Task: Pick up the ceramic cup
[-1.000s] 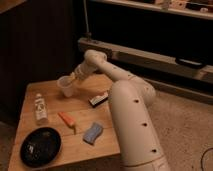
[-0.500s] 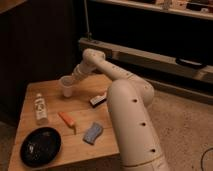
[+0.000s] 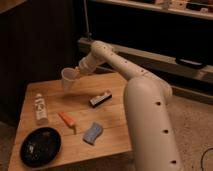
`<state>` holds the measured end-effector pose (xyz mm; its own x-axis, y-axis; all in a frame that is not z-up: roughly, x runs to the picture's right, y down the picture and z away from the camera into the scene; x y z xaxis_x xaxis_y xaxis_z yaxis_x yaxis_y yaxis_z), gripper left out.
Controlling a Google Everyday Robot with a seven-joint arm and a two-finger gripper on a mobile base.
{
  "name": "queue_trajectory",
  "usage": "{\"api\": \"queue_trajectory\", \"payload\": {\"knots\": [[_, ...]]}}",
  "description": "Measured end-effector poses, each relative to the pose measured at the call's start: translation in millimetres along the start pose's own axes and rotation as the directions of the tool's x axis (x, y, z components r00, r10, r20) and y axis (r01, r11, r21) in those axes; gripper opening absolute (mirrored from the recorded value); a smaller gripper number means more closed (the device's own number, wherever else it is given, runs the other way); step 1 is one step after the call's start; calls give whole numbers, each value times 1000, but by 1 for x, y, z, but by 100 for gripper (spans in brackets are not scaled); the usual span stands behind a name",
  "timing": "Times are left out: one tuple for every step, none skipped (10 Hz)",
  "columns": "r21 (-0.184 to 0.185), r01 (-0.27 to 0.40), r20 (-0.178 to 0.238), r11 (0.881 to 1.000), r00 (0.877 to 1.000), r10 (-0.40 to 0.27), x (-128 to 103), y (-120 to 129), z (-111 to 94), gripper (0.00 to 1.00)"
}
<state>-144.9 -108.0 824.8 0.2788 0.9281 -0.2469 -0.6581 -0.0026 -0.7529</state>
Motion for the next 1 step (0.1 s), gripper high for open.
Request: {"api": "queue_trajectory", "payload": {"knots": [[-21, 26, 27, 999, 999, -26, 5, 6, -23, 0]]}}
